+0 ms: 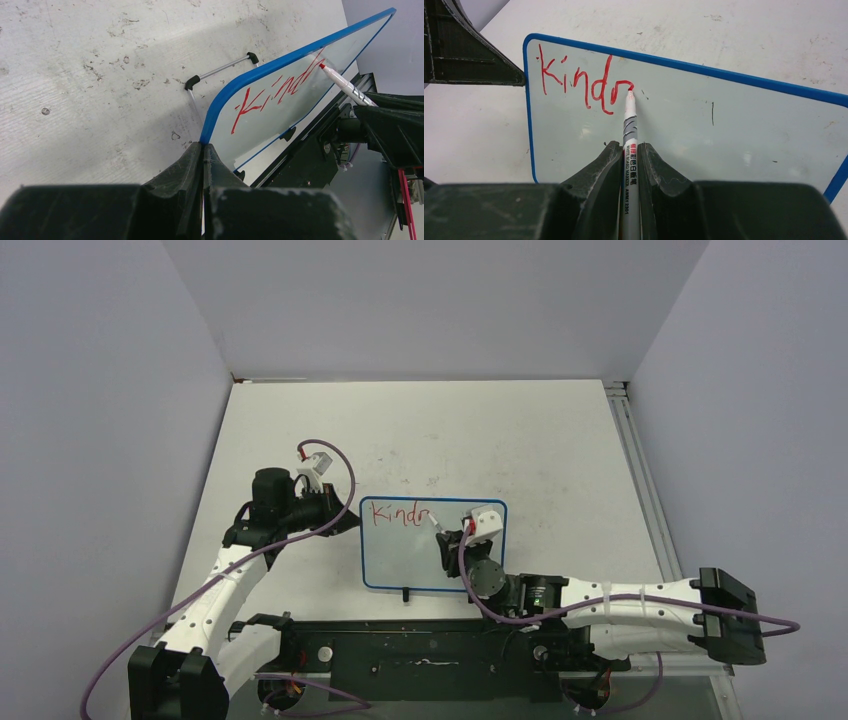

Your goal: Write a sentence on the whiteboard

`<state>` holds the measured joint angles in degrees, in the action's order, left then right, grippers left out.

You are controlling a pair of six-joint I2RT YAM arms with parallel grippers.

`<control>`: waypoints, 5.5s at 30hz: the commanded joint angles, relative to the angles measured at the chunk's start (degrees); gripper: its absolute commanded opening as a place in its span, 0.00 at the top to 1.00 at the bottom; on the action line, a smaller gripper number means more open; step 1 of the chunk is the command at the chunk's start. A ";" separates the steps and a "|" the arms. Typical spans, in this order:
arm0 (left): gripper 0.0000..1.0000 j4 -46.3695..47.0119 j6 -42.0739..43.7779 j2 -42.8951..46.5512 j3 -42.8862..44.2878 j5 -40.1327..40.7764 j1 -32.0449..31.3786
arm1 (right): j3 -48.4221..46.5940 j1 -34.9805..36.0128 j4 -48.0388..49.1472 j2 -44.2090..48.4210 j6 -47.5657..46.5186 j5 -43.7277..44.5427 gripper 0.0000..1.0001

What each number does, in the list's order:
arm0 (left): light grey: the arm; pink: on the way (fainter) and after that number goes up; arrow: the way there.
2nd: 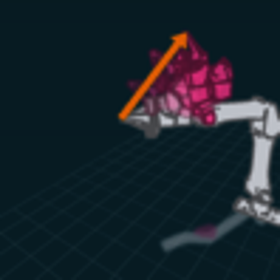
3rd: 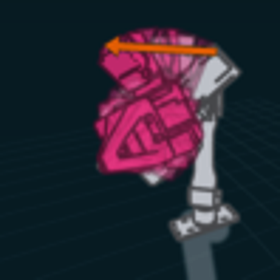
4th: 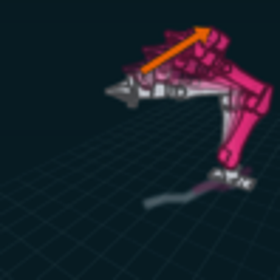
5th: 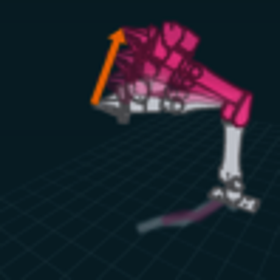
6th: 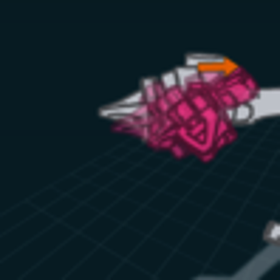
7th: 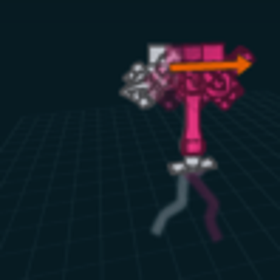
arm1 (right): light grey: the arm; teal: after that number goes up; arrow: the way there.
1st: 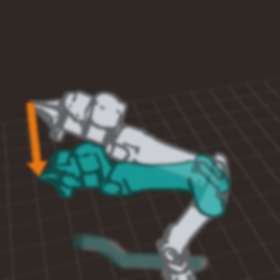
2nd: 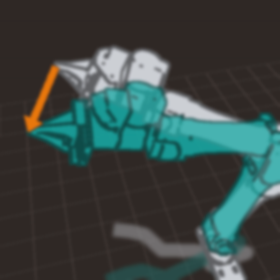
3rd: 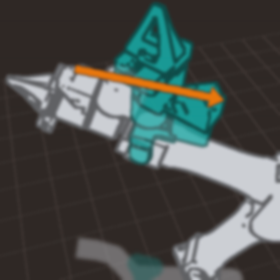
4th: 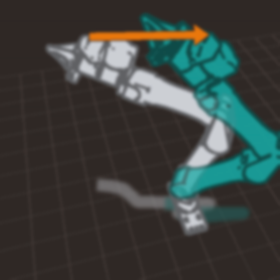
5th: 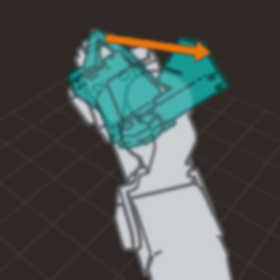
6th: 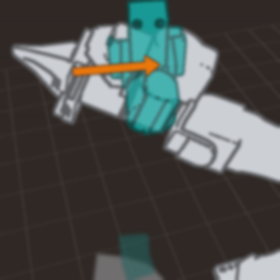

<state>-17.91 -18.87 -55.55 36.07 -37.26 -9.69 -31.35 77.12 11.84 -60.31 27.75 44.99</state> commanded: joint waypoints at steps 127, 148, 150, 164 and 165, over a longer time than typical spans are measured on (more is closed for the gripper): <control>1.00 -0.02 0.06 0.71 2.16 -2.36 -0.82 | 2.04 3.11 -8.28 1.97 4.41 4.75 0.95; 1.00 0.04 0.06 0.62 2.16 -2.28 -0.83 | 1.70 4.89 -6.26 6.81 -1.79 2.78 0.95; 1.00 -0.02 0.06 0.69 2.16 -2.22 -0.85 | 1.27 5.59 -6.15 8.03 -2.71 3.05 0.95; 1.00 -0.02 0.06 0.53 2.16 -2.15 -0.84 | -0.82 5.65 -8.30 7.31 -2.13 8.43 0.95; 1.00 -0.02 0.06 0.53 2.16 -2.19 -0.83 | -0.81 5.58 -8.10 7.37 -2.30 8.44 0.95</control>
<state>-18.65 -18.90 -55.55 36.07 -37.82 -9.82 -29.89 82.59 2.79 -53.08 26.00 50.76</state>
